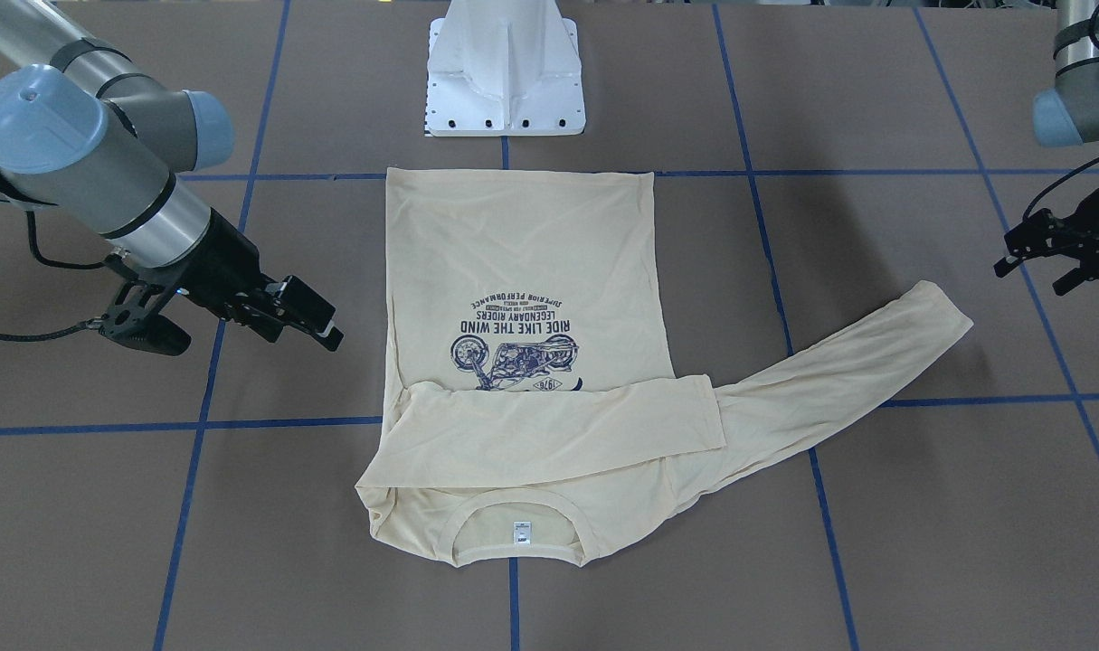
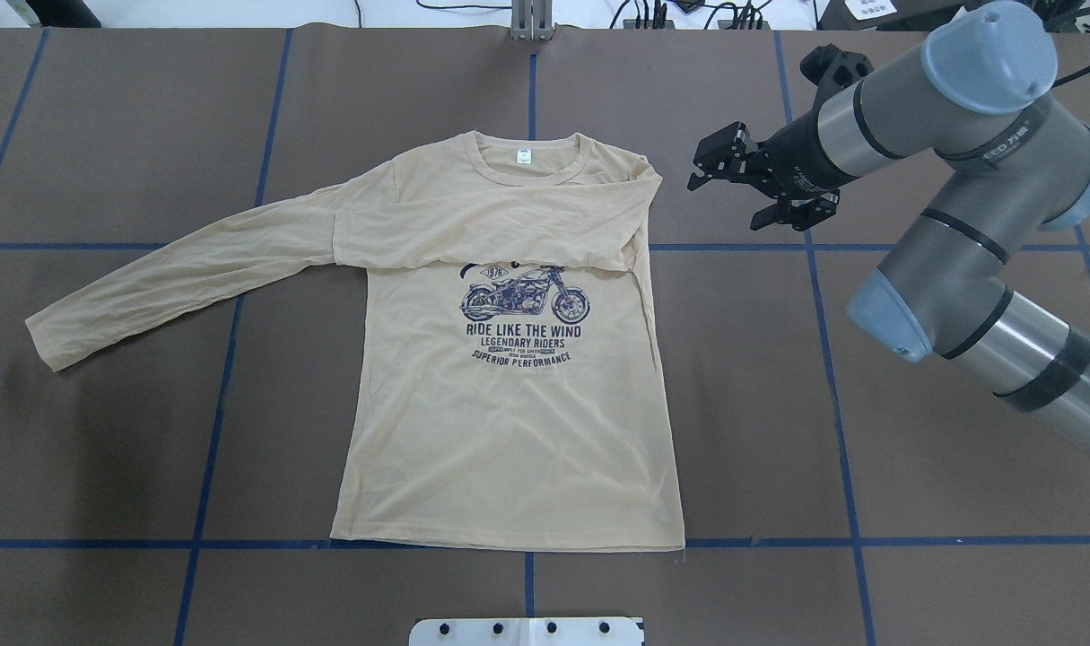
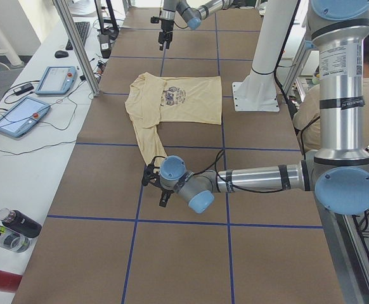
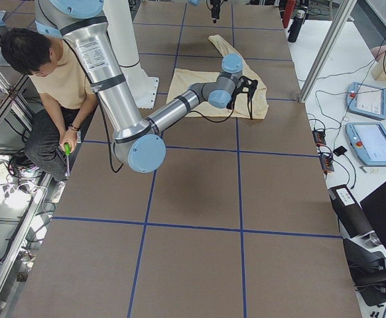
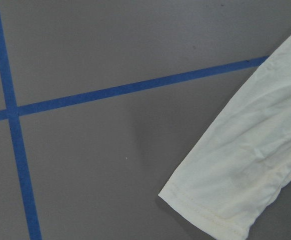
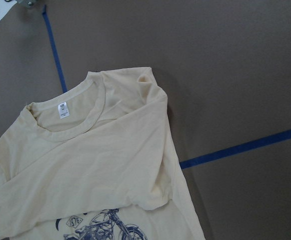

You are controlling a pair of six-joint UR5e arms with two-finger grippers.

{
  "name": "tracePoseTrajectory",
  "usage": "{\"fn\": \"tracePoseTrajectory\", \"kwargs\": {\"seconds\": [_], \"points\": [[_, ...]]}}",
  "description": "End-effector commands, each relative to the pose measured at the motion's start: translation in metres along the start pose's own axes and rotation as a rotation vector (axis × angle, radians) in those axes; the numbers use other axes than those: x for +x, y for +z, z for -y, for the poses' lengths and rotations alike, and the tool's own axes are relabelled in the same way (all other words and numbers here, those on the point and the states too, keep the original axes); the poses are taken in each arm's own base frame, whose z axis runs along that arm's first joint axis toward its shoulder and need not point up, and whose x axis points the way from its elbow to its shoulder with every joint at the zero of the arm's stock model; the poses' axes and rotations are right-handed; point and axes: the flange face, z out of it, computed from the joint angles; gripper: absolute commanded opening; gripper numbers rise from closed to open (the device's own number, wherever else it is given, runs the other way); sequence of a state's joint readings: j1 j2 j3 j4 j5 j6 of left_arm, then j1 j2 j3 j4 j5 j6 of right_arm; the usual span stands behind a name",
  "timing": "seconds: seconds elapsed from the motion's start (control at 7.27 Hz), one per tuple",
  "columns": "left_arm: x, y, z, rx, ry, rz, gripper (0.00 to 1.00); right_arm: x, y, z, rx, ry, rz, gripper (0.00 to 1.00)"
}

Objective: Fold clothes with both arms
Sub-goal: 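Withdraw the right gripper while the left gripper reaches the other cuff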

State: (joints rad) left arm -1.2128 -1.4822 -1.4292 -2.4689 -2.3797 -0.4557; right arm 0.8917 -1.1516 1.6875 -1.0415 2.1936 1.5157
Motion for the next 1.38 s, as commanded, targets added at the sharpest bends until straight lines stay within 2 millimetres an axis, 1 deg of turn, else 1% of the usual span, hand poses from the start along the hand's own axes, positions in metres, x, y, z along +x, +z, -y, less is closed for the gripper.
{"fn": "tracePoseTrajectory", "kwargs": {"seconds": [0.0, 0.14, 0.28, 0.41, 0.55, 0.83, 1.1, 1.24], "points": [[0.0, 0.015, 0.001, -0.012, 0.018, -0.019, 0.97, 0.025, -0.017, -0.004, 0.012, 0.007, -0.002, 0.99], [0.014, 0.03, 0.006, -0.033, 0.041, -0.029, 0.96, 0.024, -0.016, -0.005, 0.009, 0.0, -0.003, 0.99], [0.014, 0.034, 0.01, -0.036, 0.04, -0.028, 0.93, 0.026, -0.021, -0.002, 0.017, 0.002, -0.001, 0.99], [0.014, 0.04, 0.021, -0.036, 0.042, -0.029, 0.87, 0.027, -0.019, -0.001, 0.026, 0.002, -0.004, 0.99], [0.013, 0.045, 0.026, -0.039, 0.041, -0.027, 0.81, 0.027, -0.02, -0.001, 0.031, 0.001, -0.004, 0.99], [0.013, 0.05, 0.027, -0.046, 0.041, -0.027, 0.73, 0.027, -0.016, -0.002, 0.055, -0.003, -0.008, 0.99], [0.012, 0.059, 0.033, -0.057, 0.039, -0.027, 0.71, 0.022, -0.017, -0.005, 0.057, -0.008, -0.002, 0.99], [0.015, 0.065, 0.03, -0.072, 0.043, -0.029, 0.71, 0.021, -0.015, -0.005, 0.068, -0.009, -0.003, 0.99]]}}
